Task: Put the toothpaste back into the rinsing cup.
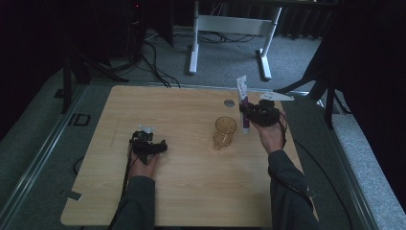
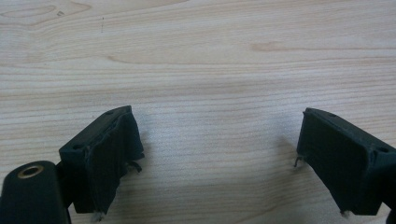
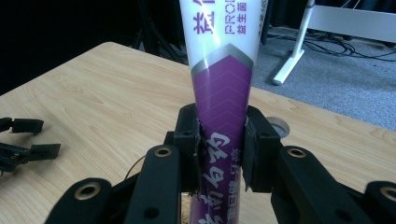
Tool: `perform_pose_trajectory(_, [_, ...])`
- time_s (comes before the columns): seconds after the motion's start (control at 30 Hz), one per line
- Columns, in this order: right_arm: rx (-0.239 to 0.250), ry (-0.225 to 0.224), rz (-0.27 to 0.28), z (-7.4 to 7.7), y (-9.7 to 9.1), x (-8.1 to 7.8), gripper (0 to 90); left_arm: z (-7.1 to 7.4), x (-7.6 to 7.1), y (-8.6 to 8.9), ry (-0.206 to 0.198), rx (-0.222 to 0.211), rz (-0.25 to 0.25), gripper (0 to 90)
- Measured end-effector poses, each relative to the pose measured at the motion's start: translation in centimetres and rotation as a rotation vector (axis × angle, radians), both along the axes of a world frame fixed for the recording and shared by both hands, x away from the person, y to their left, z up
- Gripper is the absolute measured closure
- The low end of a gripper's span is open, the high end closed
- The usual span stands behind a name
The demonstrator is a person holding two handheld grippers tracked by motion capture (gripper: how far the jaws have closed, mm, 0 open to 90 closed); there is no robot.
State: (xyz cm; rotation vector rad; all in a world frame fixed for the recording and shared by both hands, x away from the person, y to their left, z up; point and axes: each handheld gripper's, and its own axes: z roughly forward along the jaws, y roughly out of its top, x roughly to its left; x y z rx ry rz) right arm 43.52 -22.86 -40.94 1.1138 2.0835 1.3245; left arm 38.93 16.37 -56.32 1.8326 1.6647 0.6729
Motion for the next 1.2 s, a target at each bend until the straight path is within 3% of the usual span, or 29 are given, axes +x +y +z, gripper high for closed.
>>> perform_pose_trajectory(0.7, [0.01,-0.033,0.016,1.5,2.4,1.0,70.6,0.0,0.0,0.0,0.0,0.0,0.0,11.4])
perform_pose_trajectory(1.2, [0.003,-0.026,0.007,0.6,4.6,1.6,69.9,0.0,0.0,0.0,-0.001,0.0,0.0,11.4])
